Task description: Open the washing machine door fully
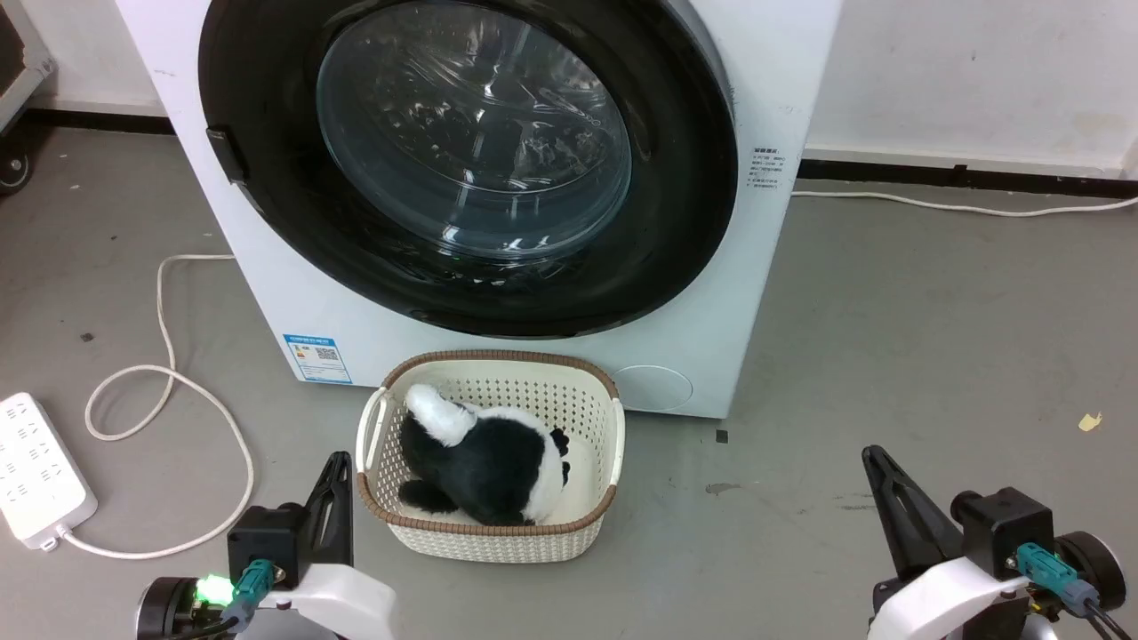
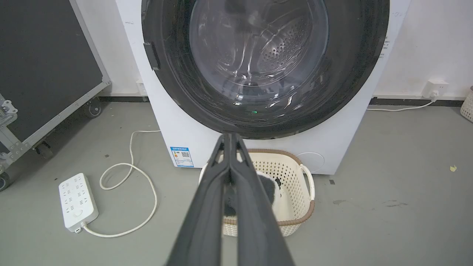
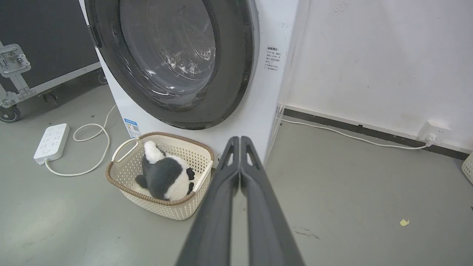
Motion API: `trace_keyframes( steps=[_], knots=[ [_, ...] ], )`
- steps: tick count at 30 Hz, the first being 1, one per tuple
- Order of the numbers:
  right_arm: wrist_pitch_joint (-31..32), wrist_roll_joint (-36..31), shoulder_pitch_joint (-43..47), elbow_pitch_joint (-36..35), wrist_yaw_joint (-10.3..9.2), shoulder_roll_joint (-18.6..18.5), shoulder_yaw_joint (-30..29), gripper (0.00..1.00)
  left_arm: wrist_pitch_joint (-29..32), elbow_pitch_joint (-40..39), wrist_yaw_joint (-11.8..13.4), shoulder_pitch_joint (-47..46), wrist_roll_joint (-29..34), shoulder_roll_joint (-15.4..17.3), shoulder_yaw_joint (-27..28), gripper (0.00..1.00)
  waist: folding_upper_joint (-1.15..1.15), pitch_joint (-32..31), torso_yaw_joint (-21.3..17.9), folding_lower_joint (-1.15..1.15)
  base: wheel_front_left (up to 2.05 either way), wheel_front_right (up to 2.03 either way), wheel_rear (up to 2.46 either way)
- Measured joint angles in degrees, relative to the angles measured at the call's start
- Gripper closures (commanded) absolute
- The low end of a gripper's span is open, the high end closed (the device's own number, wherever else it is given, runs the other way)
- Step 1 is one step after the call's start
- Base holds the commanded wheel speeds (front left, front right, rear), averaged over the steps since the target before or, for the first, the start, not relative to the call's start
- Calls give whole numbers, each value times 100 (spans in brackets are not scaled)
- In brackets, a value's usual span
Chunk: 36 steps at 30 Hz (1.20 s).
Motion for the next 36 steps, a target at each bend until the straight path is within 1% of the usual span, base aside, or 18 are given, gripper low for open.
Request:
trace_keyframes(
  steps=[36],
  knots=[
    [0,0,0,0,0,0,-1,100,0,0,0,-1,1,0,-2,100,0,0,0,0,0,0,0]
  ],
)
